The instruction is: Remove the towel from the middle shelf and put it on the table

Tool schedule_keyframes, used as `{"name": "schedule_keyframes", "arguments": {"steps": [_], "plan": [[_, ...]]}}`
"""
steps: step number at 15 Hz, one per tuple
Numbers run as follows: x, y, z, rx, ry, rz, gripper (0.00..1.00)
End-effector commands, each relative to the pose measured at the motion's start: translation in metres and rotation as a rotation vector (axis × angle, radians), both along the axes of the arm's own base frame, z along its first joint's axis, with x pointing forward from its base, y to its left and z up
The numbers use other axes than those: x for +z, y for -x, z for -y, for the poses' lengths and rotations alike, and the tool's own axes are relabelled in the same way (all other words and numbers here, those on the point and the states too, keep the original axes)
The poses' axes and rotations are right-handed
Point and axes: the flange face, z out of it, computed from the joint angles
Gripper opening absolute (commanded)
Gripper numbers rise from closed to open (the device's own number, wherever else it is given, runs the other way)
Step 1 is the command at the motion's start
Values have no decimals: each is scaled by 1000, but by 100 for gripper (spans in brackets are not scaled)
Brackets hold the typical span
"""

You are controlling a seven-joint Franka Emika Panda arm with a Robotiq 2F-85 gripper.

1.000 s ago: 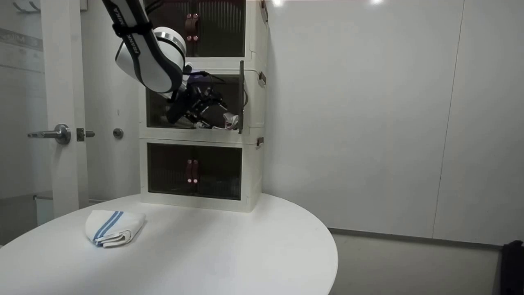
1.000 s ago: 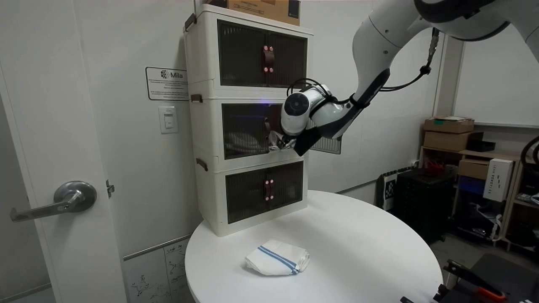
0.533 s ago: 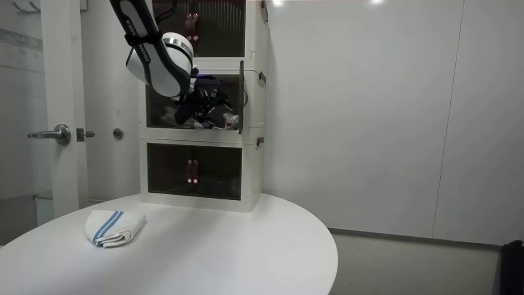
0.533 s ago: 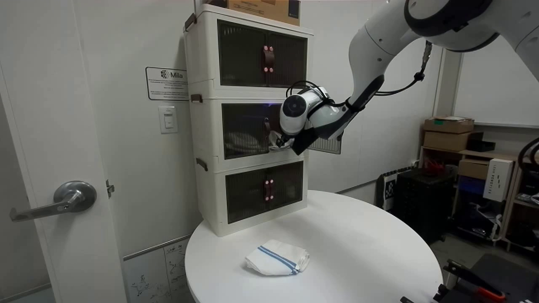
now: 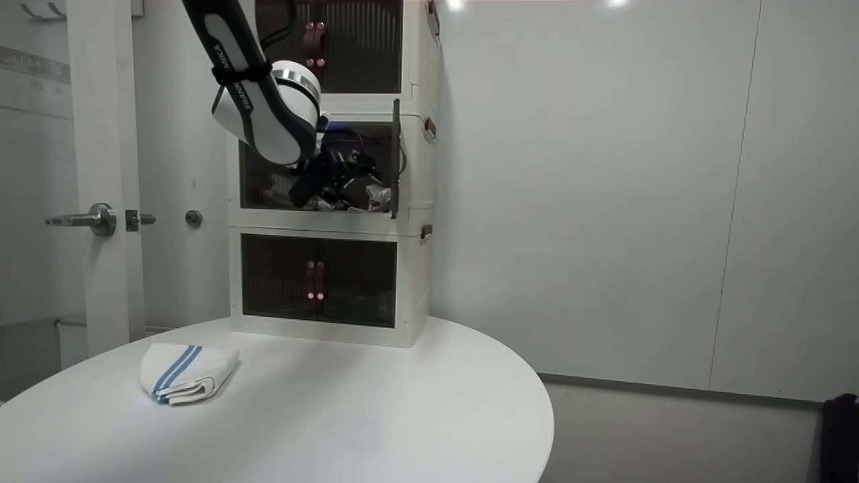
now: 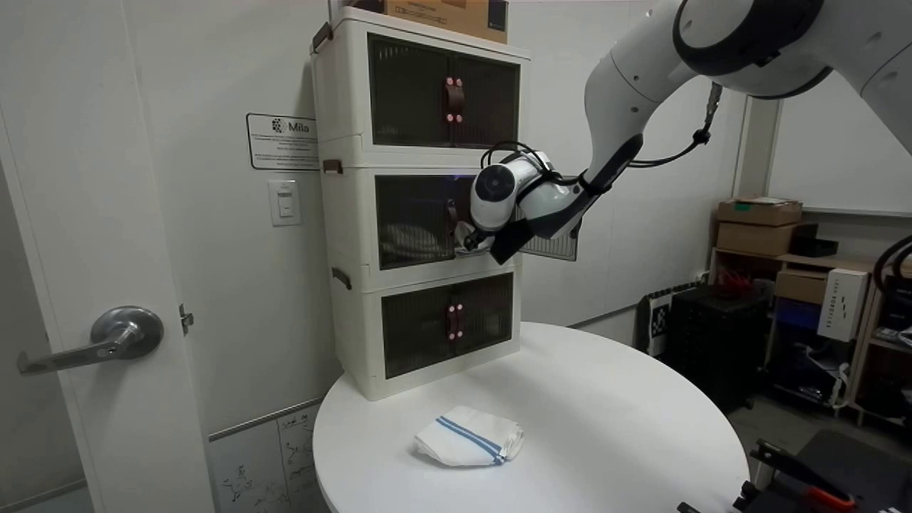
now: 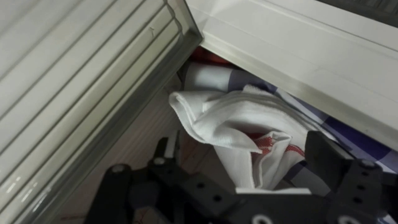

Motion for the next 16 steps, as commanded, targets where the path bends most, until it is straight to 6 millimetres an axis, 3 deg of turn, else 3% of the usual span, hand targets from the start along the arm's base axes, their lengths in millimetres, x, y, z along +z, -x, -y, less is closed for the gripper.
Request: {"name": "schedule_keyframes", "arguments": {"steps": [1, 4, 6, 15, 16], "plan": [[0, -15, 2, 29, 12, 2, 100], [1, -21, 5, 30, 23, 12, 100], [2, -25, 6, 31, 24, 18, 74], [-3, -32, 11, 48, 19, -1, 5], [-4, -31, 11, 52, 8, -8, 4]]}}
